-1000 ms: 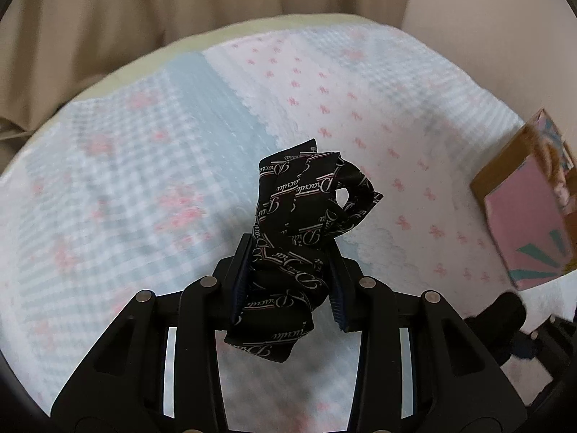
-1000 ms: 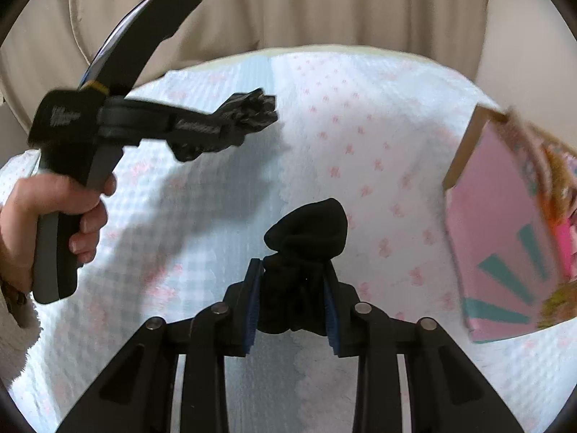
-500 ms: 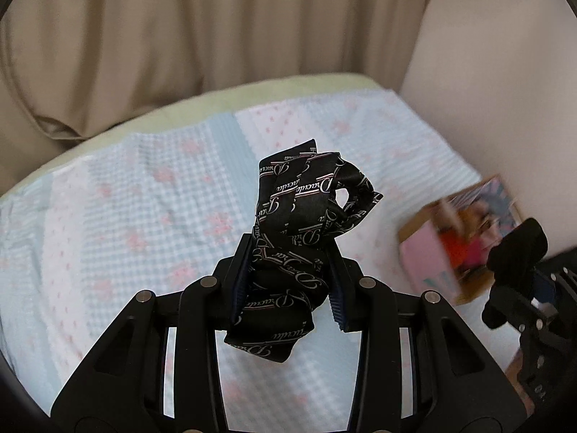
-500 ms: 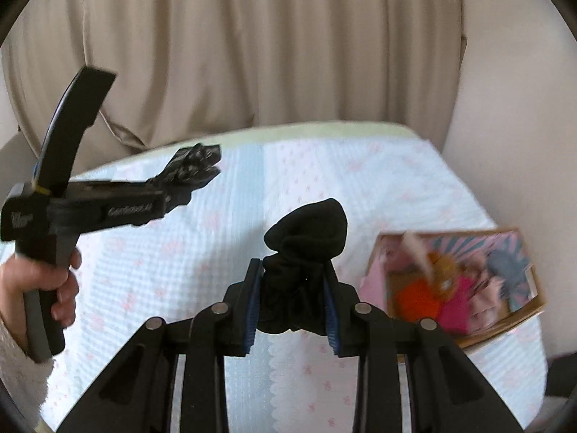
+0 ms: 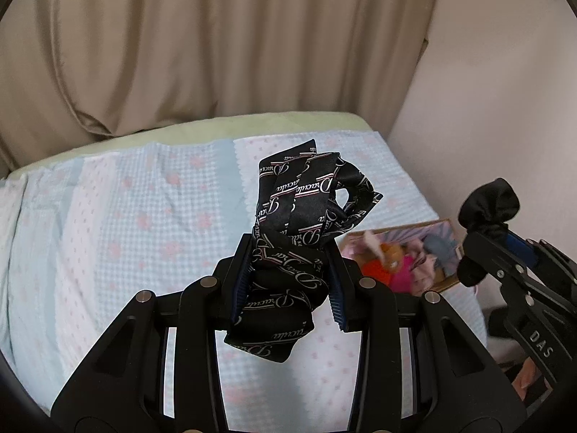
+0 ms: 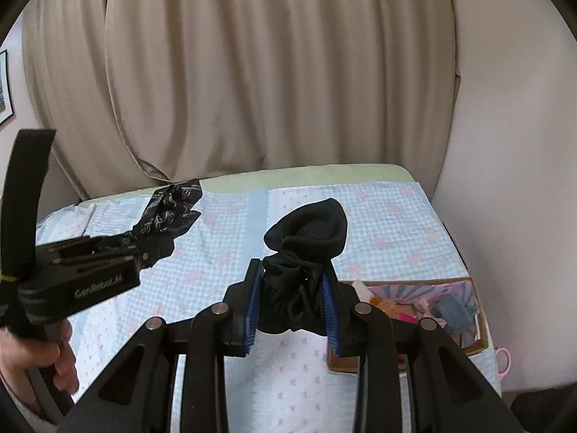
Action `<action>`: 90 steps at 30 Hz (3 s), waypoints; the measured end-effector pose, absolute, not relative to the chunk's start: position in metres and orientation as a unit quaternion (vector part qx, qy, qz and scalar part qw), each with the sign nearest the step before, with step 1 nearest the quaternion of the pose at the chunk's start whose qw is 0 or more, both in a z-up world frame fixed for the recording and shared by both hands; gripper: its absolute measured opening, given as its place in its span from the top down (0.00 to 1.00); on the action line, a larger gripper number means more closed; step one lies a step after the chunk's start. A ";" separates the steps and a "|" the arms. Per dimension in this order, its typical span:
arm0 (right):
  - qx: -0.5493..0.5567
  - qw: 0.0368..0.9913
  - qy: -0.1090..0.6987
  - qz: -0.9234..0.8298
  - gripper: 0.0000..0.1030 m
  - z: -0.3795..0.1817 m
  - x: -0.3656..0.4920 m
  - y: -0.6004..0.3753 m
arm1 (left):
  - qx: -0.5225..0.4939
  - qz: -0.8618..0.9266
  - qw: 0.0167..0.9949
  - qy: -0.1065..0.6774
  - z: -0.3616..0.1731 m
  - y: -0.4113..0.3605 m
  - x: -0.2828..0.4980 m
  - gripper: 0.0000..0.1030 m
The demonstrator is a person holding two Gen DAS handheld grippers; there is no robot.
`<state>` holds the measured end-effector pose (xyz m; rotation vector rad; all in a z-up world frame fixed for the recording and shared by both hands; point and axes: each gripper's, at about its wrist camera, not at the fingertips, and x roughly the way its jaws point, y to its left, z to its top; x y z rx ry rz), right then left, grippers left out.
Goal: Organize soft objects
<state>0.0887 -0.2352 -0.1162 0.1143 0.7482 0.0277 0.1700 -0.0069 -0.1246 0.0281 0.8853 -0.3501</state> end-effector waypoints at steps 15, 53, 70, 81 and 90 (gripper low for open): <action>0.044 0.919 0.392 0.007 0.73 -0.137 0.094 -0.372 | -0.009 -0.174 0.877 0.447 -0.152 -0.143 0.150 0.67; 0.054 0.814 0.573 0.077 0.00 -0.348 0.134 -0.503 | 0.070 -0.208 0.775 0.592 -0.345 -0.326 0.224 0.00; 0.059 0.835 0.544 0.059 0.00 -0.289 0.116 -0.490 | 0.026 -0.195 0.802 0.564 -0.275 -0.275 0.192 0.00; 0.073 0.876 0.472 0.069 0.00 -0.159 0.086 -0.427 | -0.010 -0.165 0.862 0.479 -0.138 -0.178 0.134 0.00; 0.081 0.909 0.401 0.081 0.00 -0.057 0.066 -0.359 | -0.036 -0.106 0.917 0.384 -0.038 -0.081 0.075 0.00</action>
